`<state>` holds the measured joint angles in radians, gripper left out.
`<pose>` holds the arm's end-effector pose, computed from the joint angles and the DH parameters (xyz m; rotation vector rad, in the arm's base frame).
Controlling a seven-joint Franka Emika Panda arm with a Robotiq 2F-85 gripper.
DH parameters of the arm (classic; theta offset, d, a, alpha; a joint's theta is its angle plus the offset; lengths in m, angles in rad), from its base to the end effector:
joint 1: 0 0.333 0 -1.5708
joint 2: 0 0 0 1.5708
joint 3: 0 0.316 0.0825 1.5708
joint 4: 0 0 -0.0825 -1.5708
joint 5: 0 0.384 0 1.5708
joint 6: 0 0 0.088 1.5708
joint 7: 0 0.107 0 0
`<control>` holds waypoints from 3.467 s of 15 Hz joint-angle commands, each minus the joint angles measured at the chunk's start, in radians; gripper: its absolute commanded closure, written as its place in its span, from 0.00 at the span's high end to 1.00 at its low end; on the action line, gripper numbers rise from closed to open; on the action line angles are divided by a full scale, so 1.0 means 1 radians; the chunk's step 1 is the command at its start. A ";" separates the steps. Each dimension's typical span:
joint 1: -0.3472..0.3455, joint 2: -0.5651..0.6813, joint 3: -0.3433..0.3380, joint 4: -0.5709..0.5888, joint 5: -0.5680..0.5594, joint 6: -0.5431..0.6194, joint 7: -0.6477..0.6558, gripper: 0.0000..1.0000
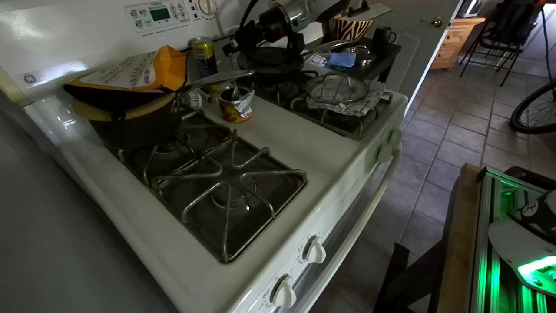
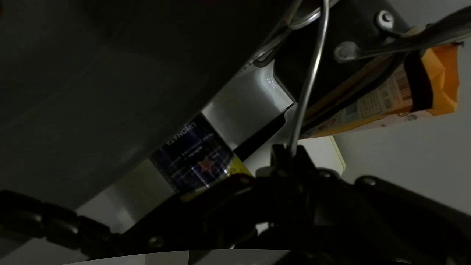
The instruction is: Use the spoon to scoop up the contents in the tin can and put them on the can
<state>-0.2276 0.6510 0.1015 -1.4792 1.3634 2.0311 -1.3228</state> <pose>0.7277 -0.0510 0.3288 -1.9727 -0.4102 -0.8625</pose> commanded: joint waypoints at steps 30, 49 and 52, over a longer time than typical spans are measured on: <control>-0.062 0.034 -0.139 0.060 0.223 -0.308 0.069 0.02; -0.167 -0.036 -0.215 -0.020 0.296 -0.304 0.173 0.02; -0.160 -0.061 -0.246 -0.087 0.339 -0.238 0.177 0.02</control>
<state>-0.3989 0.6456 -0.1198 -1.4665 1.6488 1.7351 -1.1605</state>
